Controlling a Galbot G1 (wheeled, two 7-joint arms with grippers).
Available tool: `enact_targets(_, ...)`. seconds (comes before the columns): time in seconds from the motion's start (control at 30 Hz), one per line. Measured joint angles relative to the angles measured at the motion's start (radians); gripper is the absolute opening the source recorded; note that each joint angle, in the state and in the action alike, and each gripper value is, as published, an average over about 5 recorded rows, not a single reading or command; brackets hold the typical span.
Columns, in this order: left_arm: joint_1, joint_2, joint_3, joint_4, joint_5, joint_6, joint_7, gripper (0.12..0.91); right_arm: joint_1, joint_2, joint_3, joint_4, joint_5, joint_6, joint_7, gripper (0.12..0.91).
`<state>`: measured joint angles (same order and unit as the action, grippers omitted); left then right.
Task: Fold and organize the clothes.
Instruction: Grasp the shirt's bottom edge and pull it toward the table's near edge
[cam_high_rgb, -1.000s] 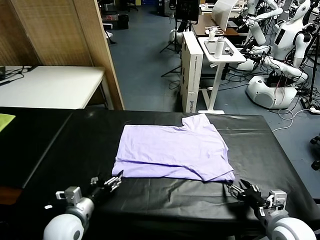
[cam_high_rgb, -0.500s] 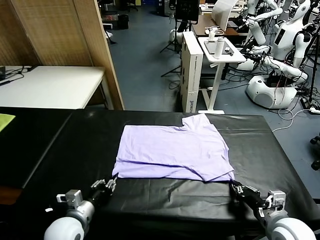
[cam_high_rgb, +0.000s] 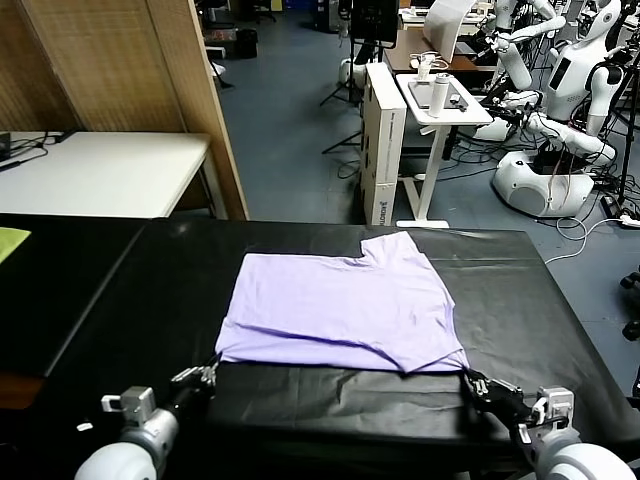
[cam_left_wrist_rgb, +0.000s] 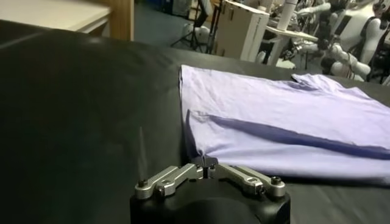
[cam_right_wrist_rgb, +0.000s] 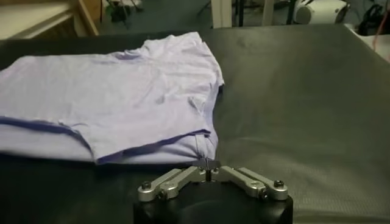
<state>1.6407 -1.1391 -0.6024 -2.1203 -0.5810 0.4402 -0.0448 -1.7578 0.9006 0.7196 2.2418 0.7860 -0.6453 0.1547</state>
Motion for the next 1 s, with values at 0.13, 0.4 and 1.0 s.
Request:
enact_targets(0.13, 0.051, 0.003, -0.018, -0.034, 0.007, 0.003, -0.005, 0.147, -0.018, -0.011, 0.001, 0.023, 0.000, -0.018, 0.003, 0.138)
enact_targets(0.4, 0.157, -0.004, -0.054, -0.086, 0.013, 0.001, -0.008, 0.147, -0.040, -0.022, 0.013, 0.065, 0.014, -0.061, 0.007, 0.294)
enact_targets(1.0, 0.162, -0.001, -0.128, -0.127, -0.019, 0.048, -0.045, 0.895, 0.072, -0.089, 0.069, 0.088, 0.127, -0.044, 0.012, 0.907)
